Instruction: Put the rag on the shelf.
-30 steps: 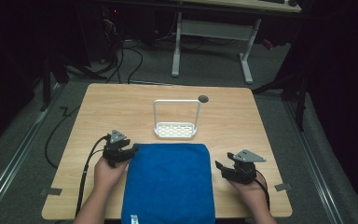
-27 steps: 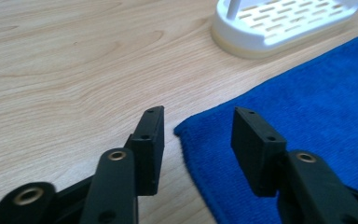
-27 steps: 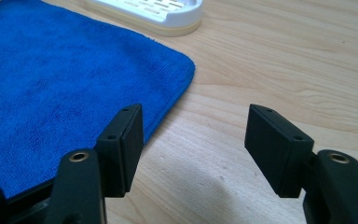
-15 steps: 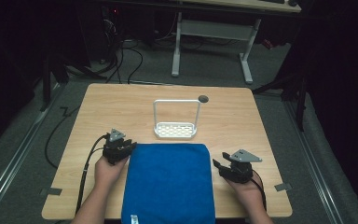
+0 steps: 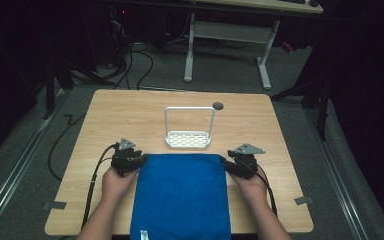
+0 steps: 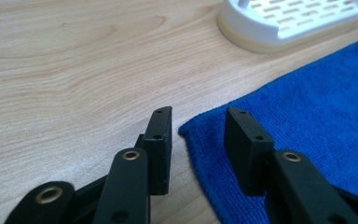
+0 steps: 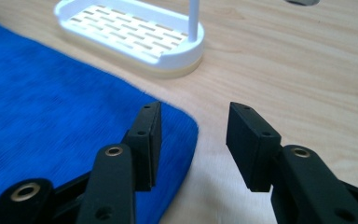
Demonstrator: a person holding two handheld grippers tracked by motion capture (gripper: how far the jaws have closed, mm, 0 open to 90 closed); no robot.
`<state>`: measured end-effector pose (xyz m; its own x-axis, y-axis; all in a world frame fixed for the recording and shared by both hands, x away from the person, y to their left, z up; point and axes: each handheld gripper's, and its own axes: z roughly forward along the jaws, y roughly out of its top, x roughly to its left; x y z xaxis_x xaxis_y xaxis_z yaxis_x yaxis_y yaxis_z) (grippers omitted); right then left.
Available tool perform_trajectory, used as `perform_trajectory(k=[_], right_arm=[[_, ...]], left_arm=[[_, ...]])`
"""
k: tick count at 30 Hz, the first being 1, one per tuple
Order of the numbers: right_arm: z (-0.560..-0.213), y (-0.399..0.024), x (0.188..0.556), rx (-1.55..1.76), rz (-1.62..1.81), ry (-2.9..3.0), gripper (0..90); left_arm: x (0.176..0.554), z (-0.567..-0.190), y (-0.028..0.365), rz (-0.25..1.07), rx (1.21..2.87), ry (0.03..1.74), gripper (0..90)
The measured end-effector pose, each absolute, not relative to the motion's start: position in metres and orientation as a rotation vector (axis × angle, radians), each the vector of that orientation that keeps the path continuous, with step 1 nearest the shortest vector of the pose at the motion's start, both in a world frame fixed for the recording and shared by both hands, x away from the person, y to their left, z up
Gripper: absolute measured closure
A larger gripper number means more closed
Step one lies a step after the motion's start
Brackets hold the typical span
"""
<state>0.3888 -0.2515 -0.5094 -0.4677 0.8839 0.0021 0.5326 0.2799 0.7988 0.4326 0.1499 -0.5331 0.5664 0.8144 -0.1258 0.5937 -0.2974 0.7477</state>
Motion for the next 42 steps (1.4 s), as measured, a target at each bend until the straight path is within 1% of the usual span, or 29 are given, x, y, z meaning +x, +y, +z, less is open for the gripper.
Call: perform_trajectory(k=[2, 6, 7, 10, 15, 16, 18, 19, 22, 25, 26, 27, 29, 30, 32, 35, 42], right_arm=[[-0.512, -0.247, 0.396, 1.280, 1.027, 2.107, 57.0], [-0.520, -0.239, 0.408, 1.292, 0.973, 2.141, 56.9], [-0.522, -0.238, 0.410, 1.297, 0.978, 2.148, 56.5], [-0.525, -0.235, 0.413, 1.320, 0.981, 2.164, 55.4], [-0.530, -0.230, 0.412, 1.293, 0.933, 2.196, 54.5], [-0.530, -0.231, 0.410, 1.310, 0.945, 2.198, 56.5], [-0.530, -0.231, 0.410, 1.306, 0.944, 2.200, 56.9], [-0.530, -0.231, 0.407, 1.294, 0.944, 2.209, 58.8], [-0.529, -0.231, 0.407, 1.292, 0.943, 2.215, 60.4], [-0.529, -0.230, 0.406, 1.285, 0.947, 2.223, 67.6], [-0.529, -0.230, 0.406, 1.285, 0.947, 2.223, 67.6], [-0.529, -0.229, 0.405, 1.281, 0.950, 2.225, 69.9], [-0.529, -0.227, 0.404, 1.272, 0.954, 2.230, 75.4], [-0.529, -0.226, 0.404, 1.263, 0.958, 2.237, 79.7], [-0.530, -0.225, 0.404, 1.250, 0.960, 2.243, 83.0], [-0.530, -0.225, 0.403, 1.255, 0.966, 2.245, 85.3], [-0.527, -0.227, 0.401, 1.256, 1.011, 2.207, 86.2]], left_arm=[[0.432, -0.533, 0.147, 0.385, 2.029, 1.116, 60.8], [0.431, -0.533, 0.145, 0.400, 2.033, 1.117, 60.8], [0.431, -0.533, 0.144, 0.424, 2.039, 1.110, 60.8], [0.428, -0.533, 0.139, 0.467, 2.070, 1.101, 60.8], [0.426, -0.533, 0.138, 0.473, 2.064, 1.109, 63.9], [0.426, -0.533, 0.138, 0.472, 2.064, 1.106, 67.9], [0.425, -0.533, 0.138, 0.469, 2.066, 1.099, 69.9], [0.425, -0.533, 0.138, 0.466, 2.067, 1.094, 70.9], [0.426, -0.533, 0.138, 0.463, 2.068, 1.092, 71.7], [0.424, -0.532, 0.136, 0.450, 2.066, 1.109, 74.8], [0.424, -0.532, 0.136, 0.450, 2.066, 1.109, 75.4], [0.424, -0.532, 0.136, 0.446, 2.065, 1.109, 75.4], [0.424, -0.532, 0.137, 0.434, 2.064, 1.107, 78.0], [0.424, -0.532, 0.136, 0.434, 2.065, 1.100, 80.3], [0.424, -0.532, 0.136, 0.437, 2.067, 1.095, 81.5], [0.424, -0.532, 0.137, 0.432, 2.065, 1.096, 82.2], [0.424, -0.532, 0.139, 0.415, 2.055, 1.104, 85.9]])
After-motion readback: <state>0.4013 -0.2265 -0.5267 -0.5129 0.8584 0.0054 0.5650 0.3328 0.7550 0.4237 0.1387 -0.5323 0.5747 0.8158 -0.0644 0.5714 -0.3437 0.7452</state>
